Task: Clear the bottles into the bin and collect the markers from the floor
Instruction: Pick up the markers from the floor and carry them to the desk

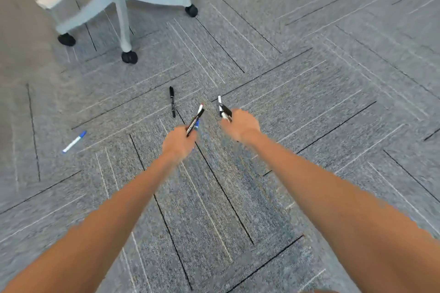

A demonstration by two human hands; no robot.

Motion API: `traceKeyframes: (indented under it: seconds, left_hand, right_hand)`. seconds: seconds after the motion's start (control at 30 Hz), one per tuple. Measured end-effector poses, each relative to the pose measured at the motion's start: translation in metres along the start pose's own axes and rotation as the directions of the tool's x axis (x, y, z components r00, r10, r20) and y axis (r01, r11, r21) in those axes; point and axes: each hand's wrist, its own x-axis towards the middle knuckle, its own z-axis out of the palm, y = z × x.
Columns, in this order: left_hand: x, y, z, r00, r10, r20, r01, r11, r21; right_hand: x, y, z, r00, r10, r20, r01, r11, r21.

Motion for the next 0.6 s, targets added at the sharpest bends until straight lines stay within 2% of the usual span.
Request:
traceKeyframes:
  seconds: [0.17,0.3,0.43,0.5,0.6]
  left_hand:
    - [0.013,0.029,-0.035,0.996,-0.065,0.052,0.074,0.981,-0.178]
    - [0.054,0.031,-0.03,0.997,-0.079,0.025,0.083,0.971,-0.226]
    - [0.098,0.018,-0.008,0.993,-0.089,0.075,0.105,0.964,-0.245]
    - [0.115,0.011,0.004,0.991,-0.079,0.106,0.11,0.94,-0.324]
    - [0.135,-0.001,0.022,0.996,-0.041,0.081,0.06,0.965,-0.257]
  right_hand:
    - [0.016,-0.035,-0.031,0.999,0.036,0.029,-0.038,0.998,0.051]
    - [0.056,-0.038,-0.029,0.996,0.085,-0.003,-0.083,0.98,0.181]
    - [0.097,-0.028,-0.008,0.976,0.2,0.085,-0.217,0.893,0.395]
    - [0.114,-0.026,0.007,0.97,0.229,0.08,-0.242,0.9,0.361]
    - [0.132,-0.023,0.031,0.976,0.22,-0.011,-0.213,0.954,0.21]
